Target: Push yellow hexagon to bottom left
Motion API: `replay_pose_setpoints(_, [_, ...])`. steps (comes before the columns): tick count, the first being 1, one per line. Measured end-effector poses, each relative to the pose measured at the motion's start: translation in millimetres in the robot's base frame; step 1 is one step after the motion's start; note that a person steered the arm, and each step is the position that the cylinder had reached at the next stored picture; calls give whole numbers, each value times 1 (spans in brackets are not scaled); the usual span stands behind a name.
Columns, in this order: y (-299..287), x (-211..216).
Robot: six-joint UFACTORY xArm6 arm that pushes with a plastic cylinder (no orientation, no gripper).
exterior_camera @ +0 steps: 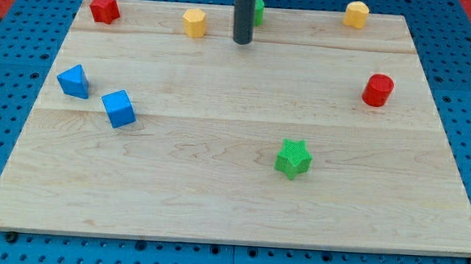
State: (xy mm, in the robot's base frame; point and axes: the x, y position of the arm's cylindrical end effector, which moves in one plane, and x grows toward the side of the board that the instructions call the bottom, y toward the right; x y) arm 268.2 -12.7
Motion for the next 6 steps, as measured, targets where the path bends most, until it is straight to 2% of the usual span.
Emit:
replay_pose_setpoints(3, [-52, -48])
replay_pose_setpoints(6, [-84, -53])
